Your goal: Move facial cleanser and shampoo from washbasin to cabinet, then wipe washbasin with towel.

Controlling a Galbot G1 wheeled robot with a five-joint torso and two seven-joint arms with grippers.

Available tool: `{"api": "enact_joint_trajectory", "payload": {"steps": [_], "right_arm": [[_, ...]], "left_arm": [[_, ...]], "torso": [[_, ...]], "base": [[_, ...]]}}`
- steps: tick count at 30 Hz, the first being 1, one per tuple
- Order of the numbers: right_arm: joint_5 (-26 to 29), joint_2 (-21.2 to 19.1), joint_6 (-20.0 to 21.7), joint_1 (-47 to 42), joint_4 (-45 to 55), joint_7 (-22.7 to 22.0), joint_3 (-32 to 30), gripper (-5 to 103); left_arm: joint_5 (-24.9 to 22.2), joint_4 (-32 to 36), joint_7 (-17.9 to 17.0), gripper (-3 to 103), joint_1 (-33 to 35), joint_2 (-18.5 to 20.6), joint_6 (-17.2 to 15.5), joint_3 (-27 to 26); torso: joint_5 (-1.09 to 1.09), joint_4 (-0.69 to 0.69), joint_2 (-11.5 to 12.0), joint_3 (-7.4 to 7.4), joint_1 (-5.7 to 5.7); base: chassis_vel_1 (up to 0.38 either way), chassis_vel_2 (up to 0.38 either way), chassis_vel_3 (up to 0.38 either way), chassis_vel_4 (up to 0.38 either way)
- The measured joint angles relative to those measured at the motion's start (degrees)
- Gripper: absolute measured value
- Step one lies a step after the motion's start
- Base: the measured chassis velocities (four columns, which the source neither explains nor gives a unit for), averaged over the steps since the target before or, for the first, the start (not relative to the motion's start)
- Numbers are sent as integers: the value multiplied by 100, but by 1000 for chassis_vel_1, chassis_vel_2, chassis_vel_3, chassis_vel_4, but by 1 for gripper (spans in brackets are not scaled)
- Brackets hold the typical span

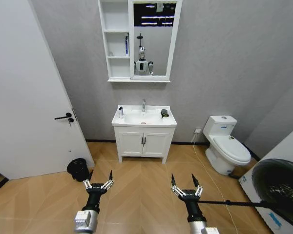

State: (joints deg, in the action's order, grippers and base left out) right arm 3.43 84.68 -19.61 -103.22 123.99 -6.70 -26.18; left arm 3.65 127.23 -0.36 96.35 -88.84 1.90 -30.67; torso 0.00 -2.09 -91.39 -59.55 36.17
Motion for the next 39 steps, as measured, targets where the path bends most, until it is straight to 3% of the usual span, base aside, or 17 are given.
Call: {"api": "enact_joint_trajectory", "payload": {"steps": [12,34,39], "right_arm": [[-147,18,-432,-73,-123,-134,-200,100],[-139,77,-410,-247,-4,-246,-267,100],[-79,57,-535,-206,-47,-33,-217,100]], "left_arm": [[-95,122,18,98,74,40,-8,-74],[-211,-246,46,98,-149,115,85,-28],[-213,-325,50,98,-209,117,87,-36]], "torso": [[0,0,0,0,1],[0,0,-1,0,-1],[0,-1,0,0,1]], "base": [[0,0,0,0],[-66,70,70,-67],[-216,236,230,-229]]}}
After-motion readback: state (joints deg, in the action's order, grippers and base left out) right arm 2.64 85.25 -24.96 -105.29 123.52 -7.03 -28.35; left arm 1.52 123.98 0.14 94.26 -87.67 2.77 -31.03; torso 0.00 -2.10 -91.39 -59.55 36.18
